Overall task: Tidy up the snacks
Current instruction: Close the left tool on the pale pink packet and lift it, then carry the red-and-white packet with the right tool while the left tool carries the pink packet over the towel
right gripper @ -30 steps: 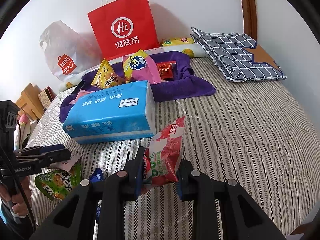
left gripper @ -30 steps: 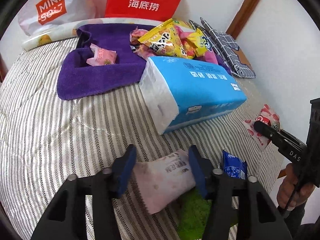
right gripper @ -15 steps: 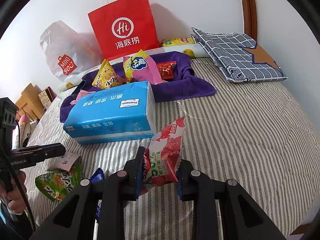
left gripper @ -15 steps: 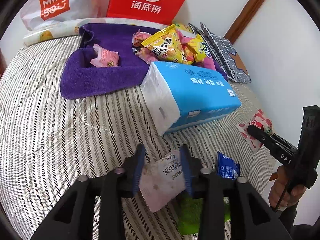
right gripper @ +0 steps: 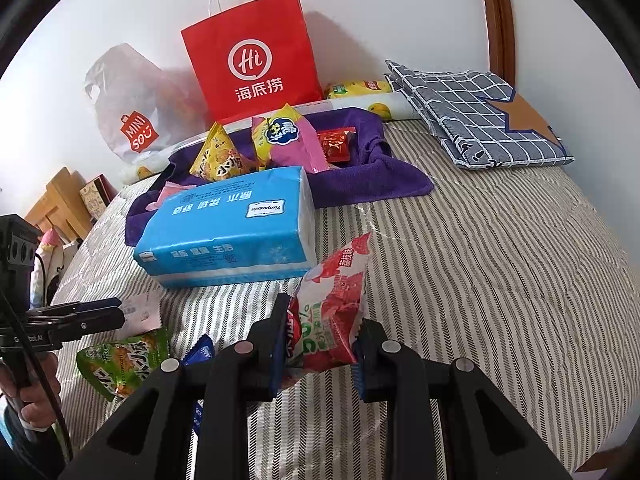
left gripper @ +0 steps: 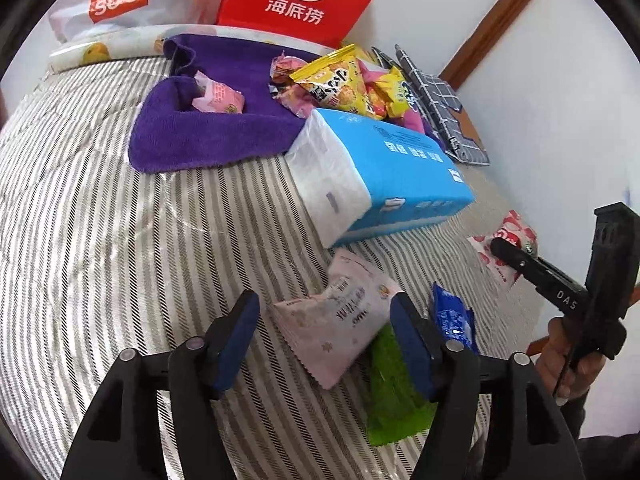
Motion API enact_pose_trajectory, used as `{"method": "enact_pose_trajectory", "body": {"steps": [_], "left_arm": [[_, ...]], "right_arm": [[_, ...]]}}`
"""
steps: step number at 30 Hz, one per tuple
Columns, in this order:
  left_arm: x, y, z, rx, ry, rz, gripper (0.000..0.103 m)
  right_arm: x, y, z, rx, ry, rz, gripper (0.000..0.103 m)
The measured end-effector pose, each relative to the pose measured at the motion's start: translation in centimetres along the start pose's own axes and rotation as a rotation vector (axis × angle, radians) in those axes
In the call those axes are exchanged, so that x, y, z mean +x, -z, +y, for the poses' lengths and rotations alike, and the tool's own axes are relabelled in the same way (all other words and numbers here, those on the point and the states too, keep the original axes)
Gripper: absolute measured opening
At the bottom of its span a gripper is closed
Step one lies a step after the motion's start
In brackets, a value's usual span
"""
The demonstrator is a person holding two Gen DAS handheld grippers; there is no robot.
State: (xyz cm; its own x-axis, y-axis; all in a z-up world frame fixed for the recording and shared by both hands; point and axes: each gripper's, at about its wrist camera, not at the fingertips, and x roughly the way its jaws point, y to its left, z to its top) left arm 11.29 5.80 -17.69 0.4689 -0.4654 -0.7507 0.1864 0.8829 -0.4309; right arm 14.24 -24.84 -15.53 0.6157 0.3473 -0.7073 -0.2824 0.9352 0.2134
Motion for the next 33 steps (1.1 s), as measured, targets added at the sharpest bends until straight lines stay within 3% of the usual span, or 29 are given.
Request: {"method": "enact_pose_trajectory", "body": {"steps": [4,7,13,15,18,21,23,24,33], "left_arm": [[0.4,-0.2,-0.7,0.011,-0.005,0.010,0.071],[1.4,-0.7,-2.1,0.057,-0.073,0.021,0.071],[4.3,-0.9,-5.4,0.242,-0.256,0.058,0.072],[5.3,-0.6,-6.4,0.312,-0.301,0.060,0.077],[5.9,-0.5,-7.1,0.346,-0.322,0.048,0.075],[5.8,-0.4,-6.9,0.350,-0.281,0.037,0.060],[5.4,-0.3,-6.8,0.349,-0.273,0.018,0.057],[5.2,-0.2,-6.6,0.348,-0.266,0.008,0.050],[1.7,-1.0,-5.0,0.245,-0.121,-0.041,0.049]], "right_arm": [[-0.1,0.2,0.0,0.002,-0.012,-0.003,0.025],[-0.1,0.3,-0.3,0.008,-0.021,-0.001,0.025],[-0.1,0.4,-1.0,0.016,-0.030,0.004,0.025],[0.0,0.3,-1.1,0.017,-0.031,0.010,0.025],[0.2,0.3,-1.2,0.014,-0.032,0.018,0.025],[0.1,0.0,-1.1,0.003,-0.028,0.017,0.025],[-0.1,-0.3,-1.1,0.000,-0.024,0.012,0.025],[-0.2,-0.4,-1.1,-0.001,-0.022,0.009,0.025],[-0.2,-1.8,-1.0,-0.001,-0.021,0.000,0.025]]}}
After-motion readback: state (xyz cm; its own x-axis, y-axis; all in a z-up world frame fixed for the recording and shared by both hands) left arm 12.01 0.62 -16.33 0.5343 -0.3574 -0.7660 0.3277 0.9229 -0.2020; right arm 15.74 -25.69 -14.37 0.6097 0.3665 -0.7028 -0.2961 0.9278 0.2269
